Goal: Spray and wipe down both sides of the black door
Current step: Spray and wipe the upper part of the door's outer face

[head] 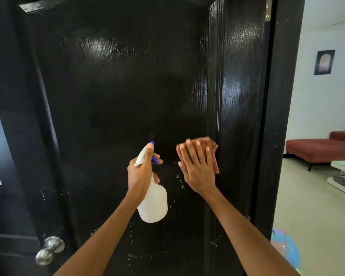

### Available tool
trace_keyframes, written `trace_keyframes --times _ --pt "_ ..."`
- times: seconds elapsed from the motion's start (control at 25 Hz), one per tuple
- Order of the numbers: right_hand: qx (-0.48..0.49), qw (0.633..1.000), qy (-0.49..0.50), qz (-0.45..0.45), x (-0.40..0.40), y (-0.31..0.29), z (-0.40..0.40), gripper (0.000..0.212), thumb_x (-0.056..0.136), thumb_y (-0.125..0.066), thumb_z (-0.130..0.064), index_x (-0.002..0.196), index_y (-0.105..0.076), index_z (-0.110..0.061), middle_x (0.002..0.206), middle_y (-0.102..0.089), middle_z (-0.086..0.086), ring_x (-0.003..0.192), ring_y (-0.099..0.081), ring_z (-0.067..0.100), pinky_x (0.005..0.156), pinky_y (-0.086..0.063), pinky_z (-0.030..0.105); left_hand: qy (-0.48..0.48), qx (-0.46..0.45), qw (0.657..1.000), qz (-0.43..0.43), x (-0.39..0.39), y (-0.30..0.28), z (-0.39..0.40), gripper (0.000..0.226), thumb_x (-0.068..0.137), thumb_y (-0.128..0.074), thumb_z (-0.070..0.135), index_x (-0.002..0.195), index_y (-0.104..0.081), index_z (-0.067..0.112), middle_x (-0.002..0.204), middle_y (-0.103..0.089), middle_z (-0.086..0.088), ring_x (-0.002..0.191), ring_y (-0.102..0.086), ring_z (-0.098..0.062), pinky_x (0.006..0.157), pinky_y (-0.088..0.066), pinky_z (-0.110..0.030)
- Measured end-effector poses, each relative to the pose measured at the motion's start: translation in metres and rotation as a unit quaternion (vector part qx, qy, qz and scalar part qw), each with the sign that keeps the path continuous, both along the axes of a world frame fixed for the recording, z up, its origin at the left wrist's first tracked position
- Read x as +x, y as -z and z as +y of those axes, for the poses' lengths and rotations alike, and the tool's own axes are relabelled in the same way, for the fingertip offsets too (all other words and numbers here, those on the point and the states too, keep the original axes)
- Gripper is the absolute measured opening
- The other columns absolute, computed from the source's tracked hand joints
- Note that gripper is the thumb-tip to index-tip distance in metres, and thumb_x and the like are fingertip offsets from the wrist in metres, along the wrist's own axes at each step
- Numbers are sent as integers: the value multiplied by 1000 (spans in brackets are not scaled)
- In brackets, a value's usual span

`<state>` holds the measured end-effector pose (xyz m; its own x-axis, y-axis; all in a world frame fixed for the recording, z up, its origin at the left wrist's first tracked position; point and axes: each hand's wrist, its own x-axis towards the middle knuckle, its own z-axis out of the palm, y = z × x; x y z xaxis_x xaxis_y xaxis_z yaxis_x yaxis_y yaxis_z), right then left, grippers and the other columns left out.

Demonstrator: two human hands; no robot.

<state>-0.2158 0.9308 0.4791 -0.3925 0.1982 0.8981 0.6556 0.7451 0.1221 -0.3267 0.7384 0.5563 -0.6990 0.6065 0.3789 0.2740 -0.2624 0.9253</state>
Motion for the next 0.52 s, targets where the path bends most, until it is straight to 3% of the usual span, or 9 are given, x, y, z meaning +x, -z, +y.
trace_keyframes --times 0.16,0.28,0.36,0.44,0.52 --pt "74 975 -14 -209 18 85 3 74 107 -44 -47 166 -7 -25 174 1 2 160 4 25 128 -6 49 -20 -23 1000 0 -15 25 -21 52 95 -47 62 91 -71 16 91 -76 -1 43 -58 -19 54 -52 -31" --pt "97 958 -32 -269 28 62 8 69 108 -33 -46 166 0 -27 174 6 -1 159 9 22 128 -3 47 -29 -26 999 5 -32 31 -34 54 94 -47 63 91 -71 15 91 -75 -2 44 -59 -19 52 -53 -32" --pt "102 975 -5 -198 25 15 6 66 108 -35 -43 166 -7 -27 174 0 0 160 1 25 129 0 47 -27 -22 999 8 -46 31 -41 55 94 -47 63 91 -71 14 91 -76 -2 44 -59 -20 51 -53 -30" --pt "71 995 43 -48 10 -43 6 63 110 -37 -42 166 -13 -26 173 -8 4 160 -6 29 128 -6 52 -30 -20 999 12 -61 30 -48 56 94 -46 64 91 -71 14 91 -76 -2 45 -59 -21 50 -53 -29" --pt "5 994 75 84 -11 -79 -2 60 112 -31 -43 166 -13 -24 173 -8 8 159 -8 32 127 -8 57 -30 -19 999 18 -77 27 -54 56 92 -45 65 91 -71 15 91 -76 -2 46 -59 -20 49 -52 -29"
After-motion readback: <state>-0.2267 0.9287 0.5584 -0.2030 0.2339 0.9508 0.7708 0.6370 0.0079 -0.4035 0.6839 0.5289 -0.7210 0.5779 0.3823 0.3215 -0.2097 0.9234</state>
